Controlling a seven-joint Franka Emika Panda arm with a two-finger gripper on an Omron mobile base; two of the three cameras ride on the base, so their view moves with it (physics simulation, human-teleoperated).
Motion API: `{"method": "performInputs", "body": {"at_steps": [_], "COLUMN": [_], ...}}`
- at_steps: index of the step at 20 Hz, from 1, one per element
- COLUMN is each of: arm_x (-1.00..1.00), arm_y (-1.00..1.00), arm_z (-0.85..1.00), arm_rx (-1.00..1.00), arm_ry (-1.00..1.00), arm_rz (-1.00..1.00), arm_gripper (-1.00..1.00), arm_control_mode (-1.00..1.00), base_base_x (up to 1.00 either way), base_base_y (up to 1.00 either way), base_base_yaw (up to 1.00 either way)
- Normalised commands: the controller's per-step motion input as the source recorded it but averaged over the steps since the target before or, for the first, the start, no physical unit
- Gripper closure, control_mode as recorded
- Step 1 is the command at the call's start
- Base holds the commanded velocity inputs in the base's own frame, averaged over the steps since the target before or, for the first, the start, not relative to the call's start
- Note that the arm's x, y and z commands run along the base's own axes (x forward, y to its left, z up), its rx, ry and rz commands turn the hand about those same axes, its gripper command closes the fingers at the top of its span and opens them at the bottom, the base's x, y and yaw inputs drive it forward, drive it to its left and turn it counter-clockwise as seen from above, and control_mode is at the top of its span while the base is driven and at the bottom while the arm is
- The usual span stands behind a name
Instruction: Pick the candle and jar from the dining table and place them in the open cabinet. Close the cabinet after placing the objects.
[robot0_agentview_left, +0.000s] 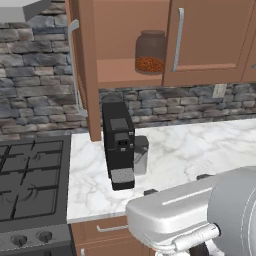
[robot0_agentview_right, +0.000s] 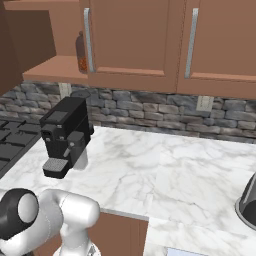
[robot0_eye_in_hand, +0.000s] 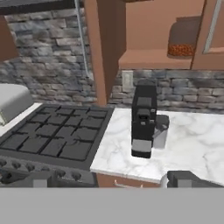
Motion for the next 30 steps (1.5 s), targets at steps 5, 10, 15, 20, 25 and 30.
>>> {"method": "performInputs", "body": {"at_steps": [5, 10, 15, 20, 25, 30], "arm_x": [0.17, 0.13, 0.16, 0.40, 0.49, 0.08], "arm_y": [0.79, 0.86, 0.49, 0.30, 0.43, 0.48], "arm_z": [0.00, 0.00, 0.00, 0.00, 0.00, 0.15], "arm_rx": [-0.38, -0.39, -0.36, -0.33, -0.38, -0.43], "arm_ry": [0.14, 0.07, 0.06, 0.14, 0.09, -0.03], "arm_rz": [0.00, 0.00, 0.00, 0.00, -0.04, -0.04], "arm_gripper": [-1.00, -1.00, -1.00, -1.00, -1.00, -1.00], "arm_control_mode": [-1.00, -1.00, -1.00, -1.00, -1.00, -1.00], "base_base_x": [0.00, 0.00, 0.00, 0.00, 0.00, 0.00], "base_base_y": [0.00, 0.00, 0.00, 0.00, 0.00, 0.00], "base_base_yaw": [0.00, 0.00, 0.00, 0.00, 0.00, 0.00]}}
